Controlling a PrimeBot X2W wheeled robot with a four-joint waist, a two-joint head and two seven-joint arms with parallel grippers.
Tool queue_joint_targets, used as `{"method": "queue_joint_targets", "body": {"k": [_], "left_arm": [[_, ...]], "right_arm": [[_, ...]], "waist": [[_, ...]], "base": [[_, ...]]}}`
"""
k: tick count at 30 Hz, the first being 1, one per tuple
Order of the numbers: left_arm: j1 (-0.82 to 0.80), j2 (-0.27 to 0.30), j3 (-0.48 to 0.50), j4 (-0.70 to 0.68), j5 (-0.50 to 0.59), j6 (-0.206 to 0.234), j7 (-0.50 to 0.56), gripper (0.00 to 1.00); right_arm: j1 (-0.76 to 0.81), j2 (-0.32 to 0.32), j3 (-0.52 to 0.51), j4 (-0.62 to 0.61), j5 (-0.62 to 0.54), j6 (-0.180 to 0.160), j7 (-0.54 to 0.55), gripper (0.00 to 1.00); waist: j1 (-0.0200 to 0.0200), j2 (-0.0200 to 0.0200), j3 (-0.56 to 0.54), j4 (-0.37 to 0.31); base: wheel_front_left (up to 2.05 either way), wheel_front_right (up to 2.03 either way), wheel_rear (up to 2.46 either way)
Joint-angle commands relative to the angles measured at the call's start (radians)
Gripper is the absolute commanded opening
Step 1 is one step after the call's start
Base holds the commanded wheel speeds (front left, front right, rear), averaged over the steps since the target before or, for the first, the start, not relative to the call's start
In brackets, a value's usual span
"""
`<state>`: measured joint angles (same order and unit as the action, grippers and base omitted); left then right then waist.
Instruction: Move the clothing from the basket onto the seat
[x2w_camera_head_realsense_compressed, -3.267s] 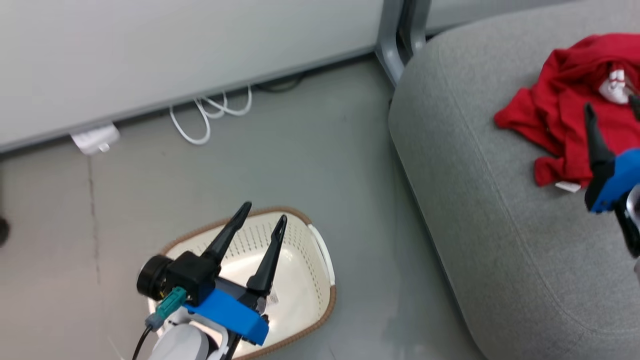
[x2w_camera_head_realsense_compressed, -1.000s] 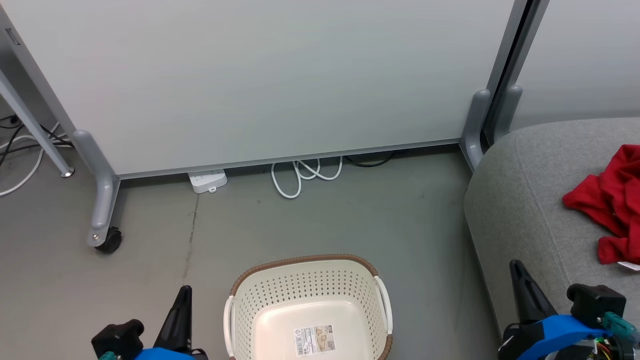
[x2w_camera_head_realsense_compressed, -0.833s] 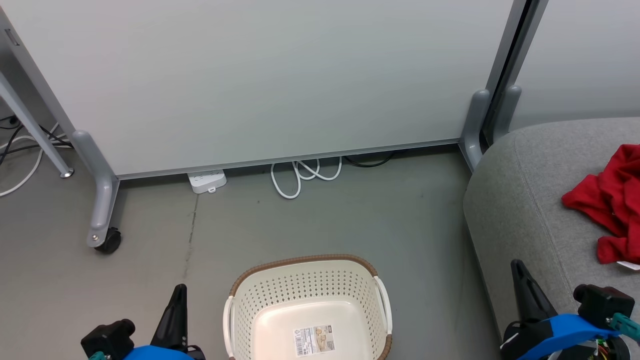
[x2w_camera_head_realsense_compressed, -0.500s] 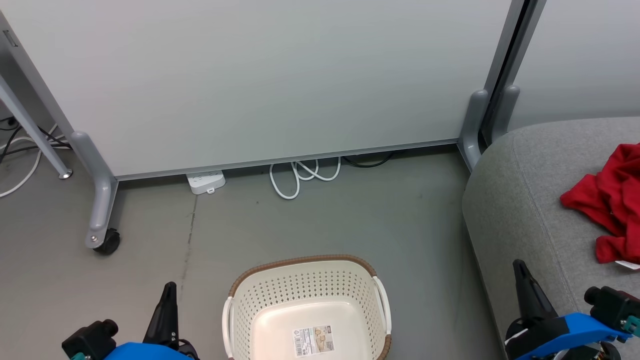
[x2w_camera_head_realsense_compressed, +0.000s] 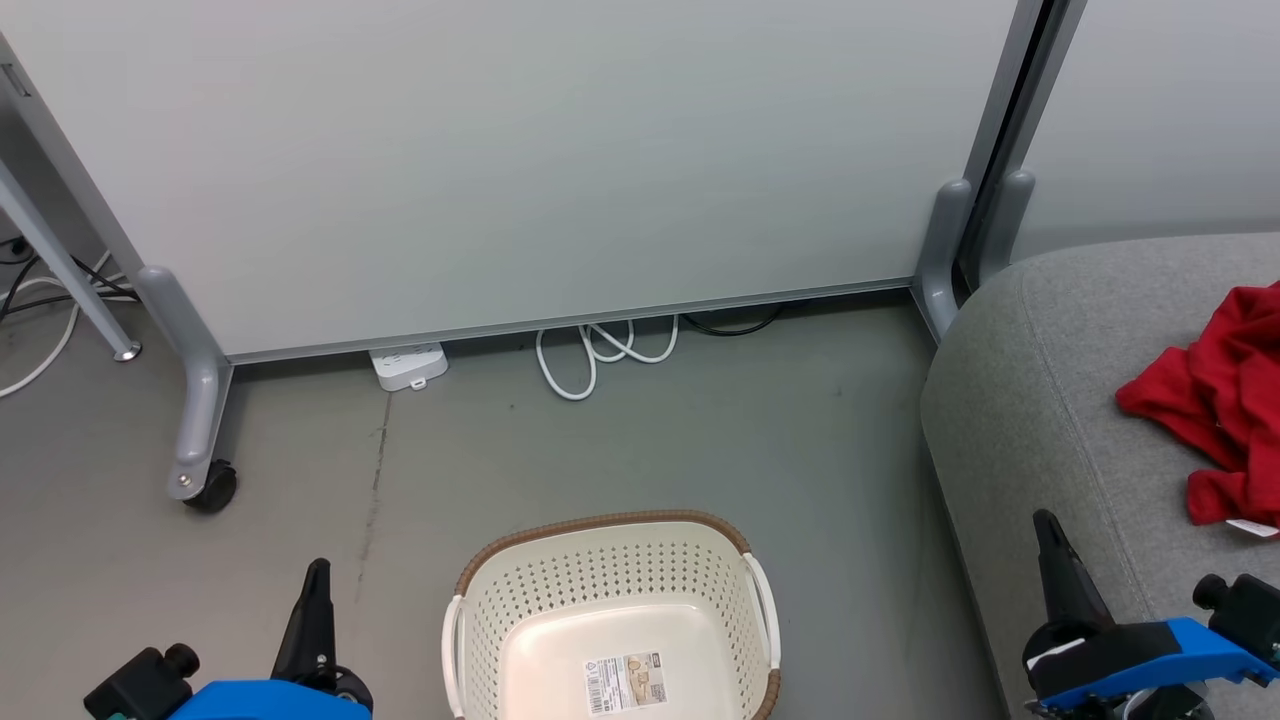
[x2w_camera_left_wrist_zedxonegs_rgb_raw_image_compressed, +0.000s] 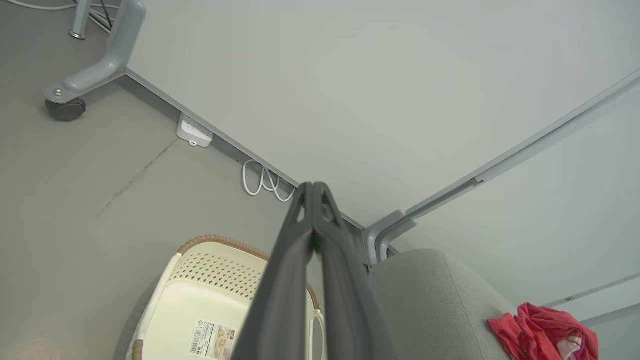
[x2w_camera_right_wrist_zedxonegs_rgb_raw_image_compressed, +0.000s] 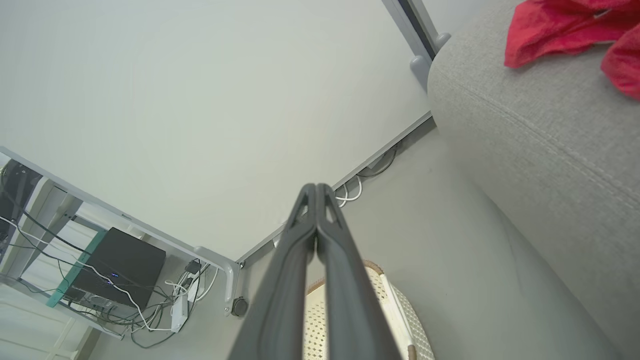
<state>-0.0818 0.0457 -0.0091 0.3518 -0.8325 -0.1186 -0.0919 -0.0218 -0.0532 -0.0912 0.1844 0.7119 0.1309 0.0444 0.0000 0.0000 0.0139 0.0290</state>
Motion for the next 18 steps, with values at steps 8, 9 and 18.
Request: {"method": "queue_joint_targets", "body": {"k": [8, 9, 18], "left_arm": [[-0.026, 0.004, 0.022, -0.03, -0.12, -0.007, 0.031, 0.0], [-0.026, 0.004, 0.024, -0.031, -0.132, -0.007, 0.035, 0.0], [-0.027, 0.005, 0.04, -0.043, -0.233, -0.008, 0.062, 0.0]], "right_arm": [[-0.038, 0.0, -0.005, 0.001, 0.138, 0.0, 0.013, 0.0], [-0.039, 0.0, -0.006, 0.001, 0.152, 0.0, 0.014, 0.0], [-0.048, 0.001, -0.009, 0.01, 0.269, 0.0, 0.023, 0.0]], "waist": [[0.0, 0.0, -0.001, -0.003], [0.0, 0.0, -0.001, -0.003], [0.0, 0.0, -0.002, -0.006]], "base": [[0.0, 0.0, 0.0], [0.0, 0.0, 0.0], [0.0, 0.0, 0.0]]}}
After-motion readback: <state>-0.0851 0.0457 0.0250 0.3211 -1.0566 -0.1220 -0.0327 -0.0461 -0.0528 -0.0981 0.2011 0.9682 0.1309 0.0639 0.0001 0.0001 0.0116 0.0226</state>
